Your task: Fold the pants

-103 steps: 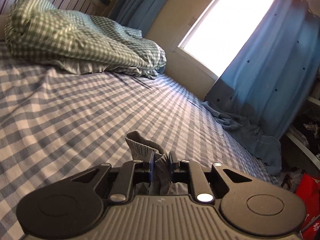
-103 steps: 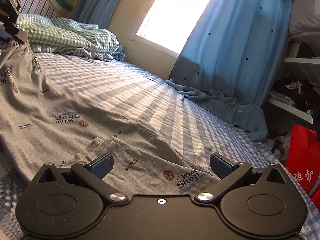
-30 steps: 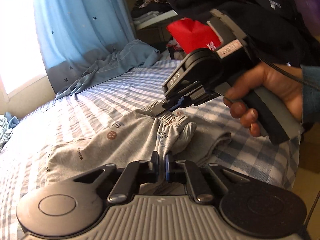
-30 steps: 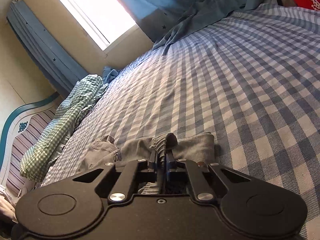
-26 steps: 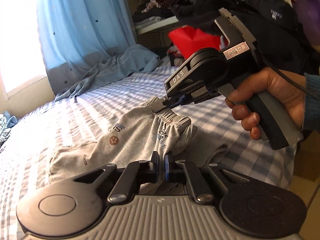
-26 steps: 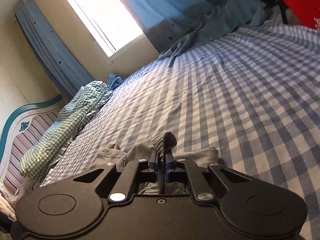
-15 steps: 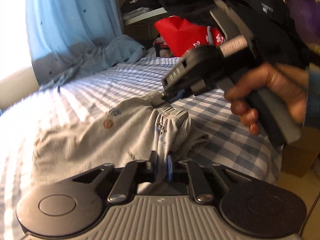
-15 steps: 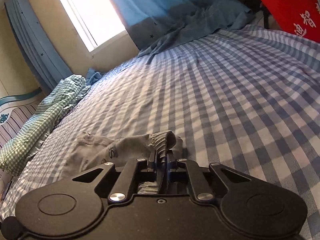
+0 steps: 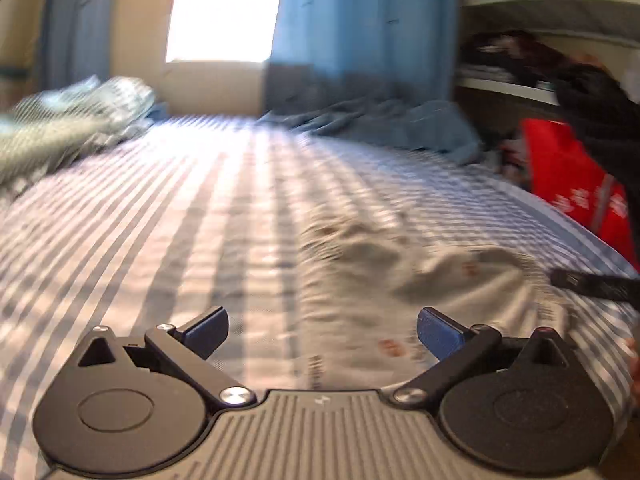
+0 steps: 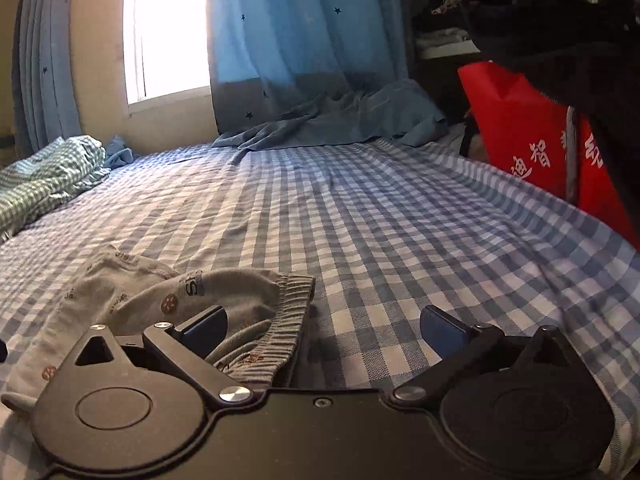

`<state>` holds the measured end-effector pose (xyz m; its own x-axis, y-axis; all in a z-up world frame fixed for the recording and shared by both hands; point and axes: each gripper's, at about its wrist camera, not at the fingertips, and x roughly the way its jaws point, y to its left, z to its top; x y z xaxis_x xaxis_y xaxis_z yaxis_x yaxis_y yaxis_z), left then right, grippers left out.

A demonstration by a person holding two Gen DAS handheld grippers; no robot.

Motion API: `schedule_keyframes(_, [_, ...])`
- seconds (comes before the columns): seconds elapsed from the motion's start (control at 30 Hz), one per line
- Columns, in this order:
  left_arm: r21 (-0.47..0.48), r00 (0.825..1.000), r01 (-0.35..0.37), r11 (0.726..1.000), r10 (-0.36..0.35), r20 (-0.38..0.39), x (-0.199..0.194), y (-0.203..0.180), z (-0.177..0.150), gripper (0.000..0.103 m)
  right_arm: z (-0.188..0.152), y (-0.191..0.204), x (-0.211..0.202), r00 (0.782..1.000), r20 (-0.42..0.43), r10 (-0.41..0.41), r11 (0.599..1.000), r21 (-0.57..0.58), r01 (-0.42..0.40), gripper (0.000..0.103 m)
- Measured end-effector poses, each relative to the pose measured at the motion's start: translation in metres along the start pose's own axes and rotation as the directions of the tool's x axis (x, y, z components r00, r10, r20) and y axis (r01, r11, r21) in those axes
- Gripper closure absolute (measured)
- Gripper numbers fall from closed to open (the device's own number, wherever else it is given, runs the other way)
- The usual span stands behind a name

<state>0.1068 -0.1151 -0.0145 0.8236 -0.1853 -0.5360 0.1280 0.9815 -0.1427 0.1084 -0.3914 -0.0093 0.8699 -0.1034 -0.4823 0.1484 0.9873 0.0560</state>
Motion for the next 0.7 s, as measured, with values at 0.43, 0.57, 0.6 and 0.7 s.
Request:
schedule_keyframes(0.43, [0.017, 0.996, -0.038, 0.999, 0.040, -0.080, 0.018, 0.017, -0.036, 0.001, -0.051, 0.023, -0.015, 0.983, 0.082, -0.163, 0.974, -0.145, 0.174, 0.001])
schedule_keyframes(0.57, [0.061, 0.996, -0.049, 0.997, 0.053, -0.068, 0.010, 0.011, -0.043, 0.001, -0.060, 0.015, -0.016, 0.984, 0.082, -0.160, 0.983, -0.080, 0.167, 0.001])
schedule_keyframes(0.6, [0.069, 0.996, -0.050, 0.996, 0.055, -0.066, 0.009, 0.010, -0.045, 0.001, -0.063, 0.012, -0.017, 0.984, 0.083, -0.158, 0.985, -0.058, 0.163, 0.001])
schedule_keyframes(0.7, [0.093, 0.997, -0.049, 0.994, 0.055, -0.061, 0.008, 0.010, -0.048, 0.001, -0.068, 0.010, -0.018, 0.983, 0.093, -0.158, 0.987, -0.019, 0.160, 0.001])
